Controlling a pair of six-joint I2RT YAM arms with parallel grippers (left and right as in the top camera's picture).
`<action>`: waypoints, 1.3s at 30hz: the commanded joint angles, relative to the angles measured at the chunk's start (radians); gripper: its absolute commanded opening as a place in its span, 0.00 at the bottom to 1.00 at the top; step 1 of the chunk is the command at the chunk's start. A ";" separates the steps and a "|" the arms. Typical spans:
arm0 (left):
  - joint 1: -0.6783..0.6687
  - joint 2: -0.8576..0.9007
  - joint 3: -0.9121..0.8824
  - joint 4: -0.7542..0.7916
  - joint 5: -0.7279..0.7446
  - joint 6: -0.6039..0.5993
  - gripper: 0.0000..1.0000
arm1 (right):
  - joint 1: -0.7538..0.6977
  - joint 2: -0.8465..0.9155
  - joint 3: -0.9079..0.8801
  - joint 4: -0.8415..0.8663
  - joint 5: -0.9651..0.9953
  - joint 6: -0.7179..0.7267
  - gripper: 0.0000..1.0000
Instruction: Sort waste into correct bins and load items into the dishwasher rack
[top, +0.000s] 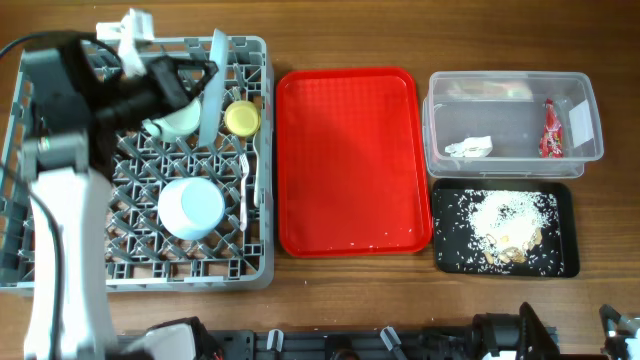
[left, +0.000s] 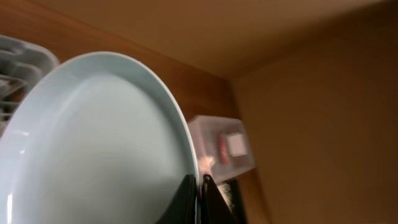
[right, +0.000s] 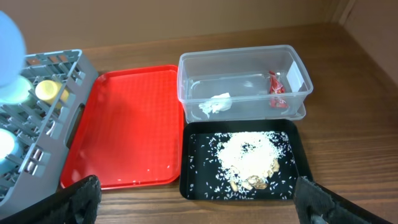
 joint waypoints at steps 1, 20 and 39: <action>0.097 0.154 -0.012 0.034 0.455 0.043 0.04 | 0.003 -0.010 -0.002 0.002 -0.008 0.005 1.00; 0.109 0.294 -0.014 -0.050 -0.134 0.054 0.13 | 0.003 -0.010 -0.002 0.002 -0.008 0.005 1.00; 0.135 0.264 -0.010 0.019 -0.219 0.045 1.00 | 0.003 -0.010 -0.002 0.002 -0.008 0.005 1.00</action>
